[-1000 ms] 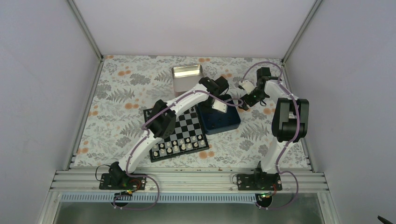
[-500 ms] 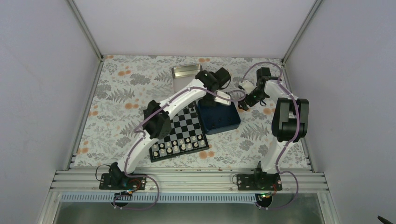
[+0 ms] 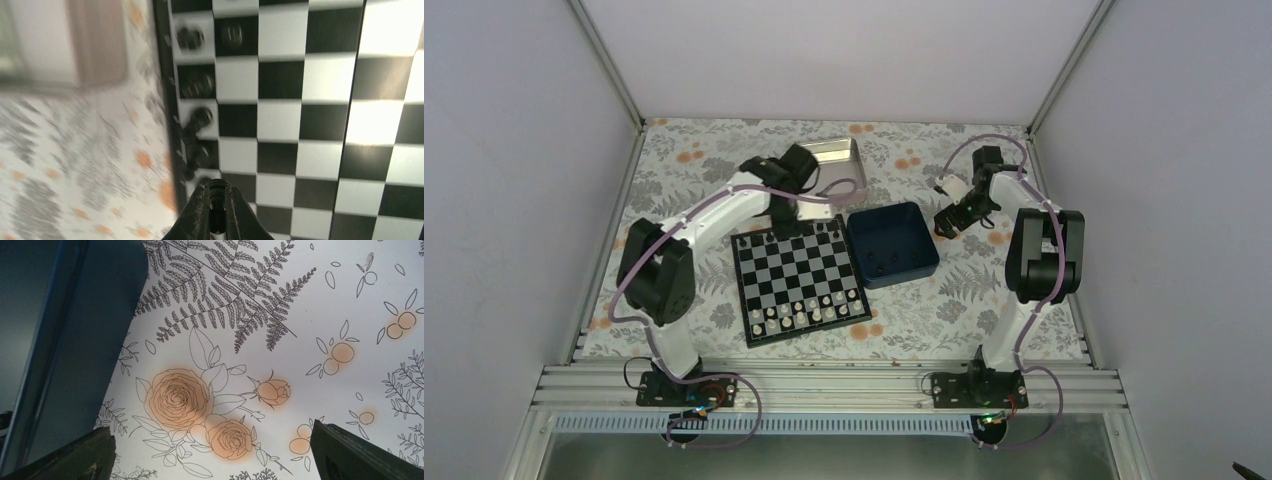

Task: Set up the chess pieces on the board
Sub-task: Place the chess piece on the chessboard.

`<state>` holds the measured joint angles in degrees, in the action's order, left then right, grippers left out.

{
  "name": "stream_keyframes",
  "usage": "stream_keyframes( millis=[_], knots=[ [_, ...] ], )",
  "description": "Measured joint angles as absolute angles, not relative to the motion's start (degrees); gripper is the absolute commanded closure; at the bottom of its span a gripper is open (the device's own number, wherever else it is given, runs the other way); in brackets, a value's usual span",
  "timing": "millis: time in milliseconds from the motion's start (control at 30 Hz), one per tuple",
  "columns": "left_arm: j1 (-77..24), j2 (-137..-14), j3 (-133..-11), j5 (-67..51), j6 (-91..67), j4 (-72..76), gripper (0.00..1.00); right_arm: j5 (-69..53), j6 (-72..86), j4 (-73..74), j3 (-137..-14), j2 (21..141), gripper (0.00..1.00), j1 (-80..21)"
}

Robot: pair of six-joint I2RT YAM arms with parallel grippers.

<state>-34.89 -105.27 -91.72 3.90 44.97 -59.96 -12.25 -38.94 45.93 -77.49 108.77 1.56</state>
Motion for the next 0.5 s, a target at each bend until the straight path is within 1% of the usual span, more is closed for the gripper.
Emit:
stream_keyframes(
  millis=[67, 200, 500],
  knots=[
    [-32.1, -102.7, -84.7, 3.6, 44.3, -57.8, 0.95, -12.1, -38.9, 46.0, -77.5, 108.9, 0.00, 1.6],
    [-27.6, -98.8, -76.4, 2.6, 43.7, -54.0, 0.95, -11.7, -38.9, 46.3, -77.5, 109.2, 0.00, 1.5],
    [-25.6, -96.5, -68.5, 0.4, 42.8, -46.3, 0.95, -11.1, -38.8, 46.4, -77.6, 110.0, 0.00, 1.5]
  ],
)
